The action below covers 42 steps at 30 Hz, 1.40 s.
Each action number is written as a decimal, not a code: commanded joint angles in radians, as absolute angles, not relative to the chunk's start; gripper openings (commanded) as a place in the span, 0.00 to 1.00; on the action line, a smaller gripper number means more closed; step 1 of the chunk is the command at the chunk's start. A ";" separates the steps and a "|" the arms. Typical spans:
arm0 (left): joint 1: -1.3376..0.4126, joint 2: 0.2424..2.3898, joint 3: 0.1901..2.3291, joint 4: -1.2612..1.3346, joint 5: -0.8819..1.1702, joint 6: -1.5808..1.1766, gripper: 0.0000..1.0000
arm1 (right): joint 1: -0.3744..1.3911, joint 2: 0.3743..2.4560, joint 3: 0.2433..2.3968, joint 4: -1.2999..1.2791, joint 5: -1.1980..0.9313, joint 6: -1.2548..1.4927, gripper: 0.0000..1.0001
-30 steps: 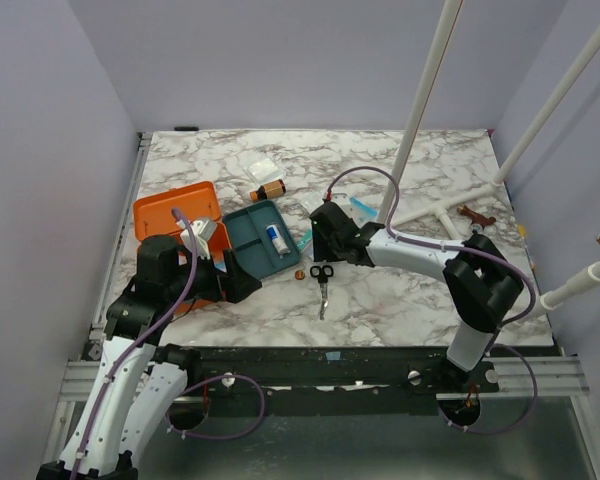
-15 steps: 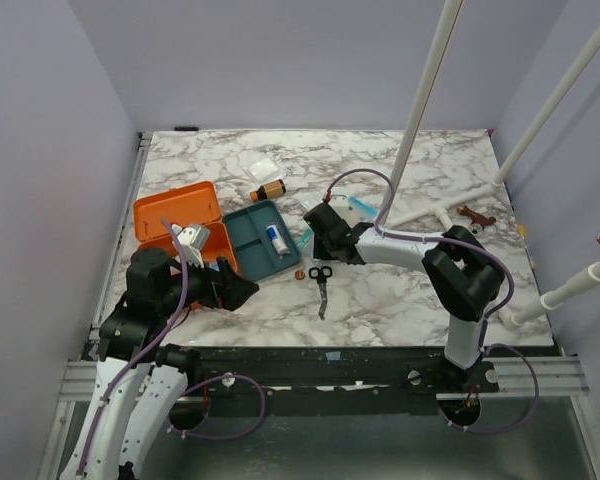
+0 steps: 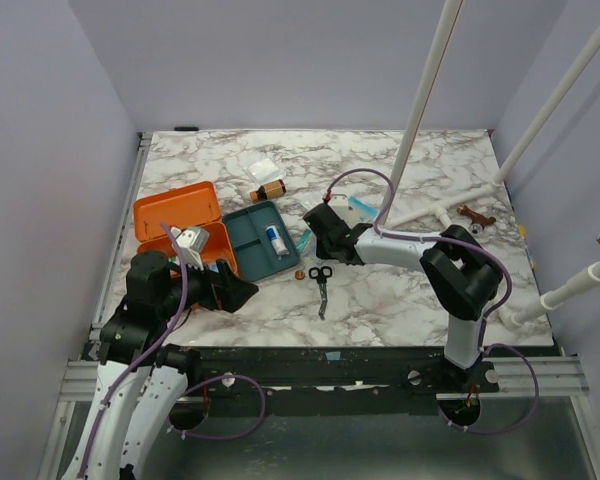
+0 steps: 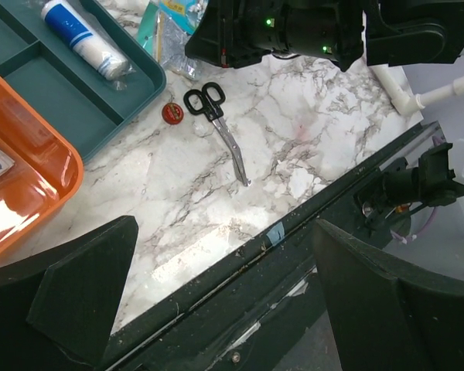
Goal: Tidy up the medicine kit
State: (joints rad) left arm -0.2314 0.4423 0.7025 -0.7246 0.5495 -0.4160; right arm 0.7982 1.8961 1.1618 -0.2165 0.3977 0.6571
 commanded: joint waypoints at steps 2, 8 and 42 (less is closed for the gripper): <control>-0.235 0.384 0.690 -0.696 0.500 -0.424 0.98 | 0.794 1.844 1.115 -0.260 0.426 0.628 0.01; -0.235 0.299 0.684 -0.699 0.412 -0.447 0.98 | 0.793 1.732 1.121 -0.293 0.444 0.591 0.01; -0.235 0.004 0.676 -0.693 0.285 -0.473 0.98 | 1.143 1.881 1.707 -0.322 0.184 0.233 0.01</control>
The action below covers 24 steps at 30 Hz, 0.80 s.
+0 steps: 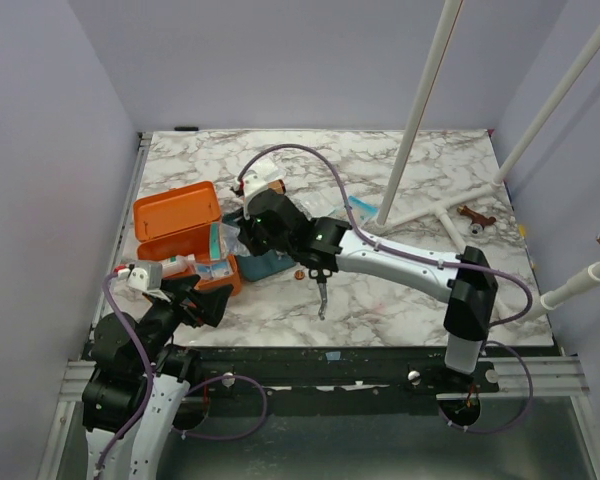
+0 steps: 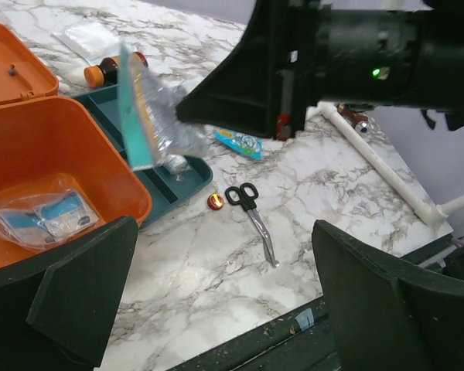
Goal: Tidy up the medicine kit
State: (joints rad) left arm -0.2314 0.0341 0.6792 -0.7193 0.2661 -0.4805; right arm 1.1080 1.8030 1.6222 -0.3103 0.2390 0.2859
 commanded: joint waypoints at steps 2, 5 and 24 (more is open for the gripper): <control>-0.235 0.004 0.677 -0.693 0.292 -0.472 0.98 | 1.151 1.934 1.755 -0.331 0.156 0.223 0.01; -0.235 -0.028 0.675 -0.690 0.299 -0.470 0.99 | 1.162 1.997 1.813 -0.337 0.108 0.216 0.01; -0.233 -0.077 0.673 -0.680 0.317 -0.463 0.98 | 1.185 2.415 2.215 -0.347 -0.031 0.241 0.01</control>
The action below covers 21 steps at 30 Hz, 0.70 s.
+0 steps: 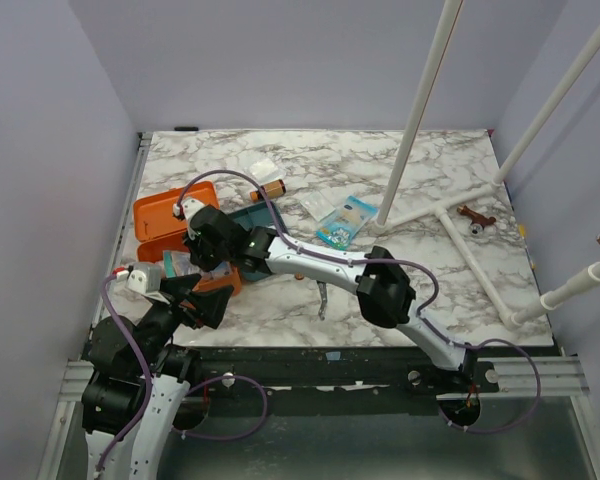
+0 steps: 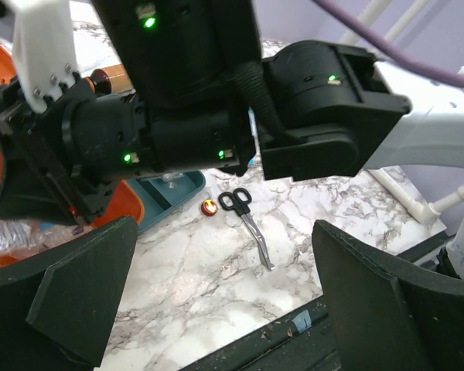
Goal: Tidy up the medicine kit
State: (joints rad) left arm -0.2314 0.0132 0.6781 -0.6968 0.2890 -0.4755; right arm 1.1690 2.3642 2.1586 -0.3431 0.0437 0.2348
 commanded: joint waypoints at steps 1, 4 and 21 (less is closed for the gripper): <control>-0.233 -0.077 0.672 -0.680 0.318 -0.463 0.99 | 1.186 2.423 2.216 -0.333 -0.049 0.249 0.01; -0.232 -0.074 0.671 -0.677 0.323 -0.462 0.98 | 1.190 2.453 2.236 -0.314 -0.084 0.263 0.01; -0.232 -0.074 0.668 -0.670 0.326 -0.462 0.98 | 1.230 2.483 2.270 -0.321 -0.086 0.242 0.41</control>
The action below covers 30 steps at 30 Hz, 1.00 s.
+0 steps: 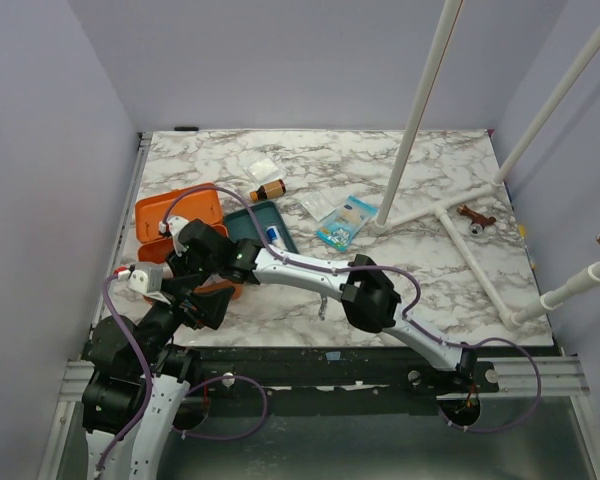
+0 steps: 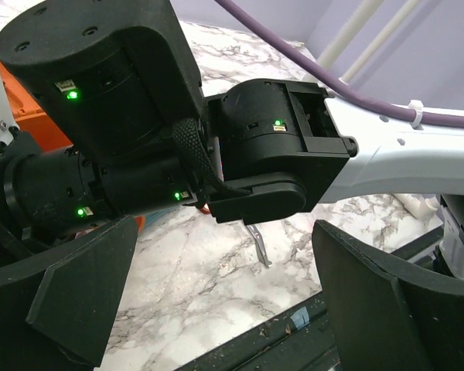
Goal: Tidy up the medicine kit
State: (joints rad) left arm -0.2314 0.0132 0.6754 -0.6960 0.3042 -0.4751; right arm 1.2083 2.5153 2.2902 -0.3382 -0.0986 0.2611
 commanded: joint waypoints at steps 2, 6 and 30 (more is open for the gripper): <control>-0.232 -0.072 0.667 -0.670 0.327 -0.462 0.98 | 1.233 2.448 2.237 -0.293 -0.066 0.234 0.44; -0.232 -0.068 0.669 -0.672 0.327 -0.462 0.98 | 1.233 2.412 2.230 -0.282 -0.022 0.230 0.46; -0.232 -0.077 0.680 -0.691 0.298 -0.465 0.99 | 1.078 2.201 2.123 -0.389 0.424 0.356 0.77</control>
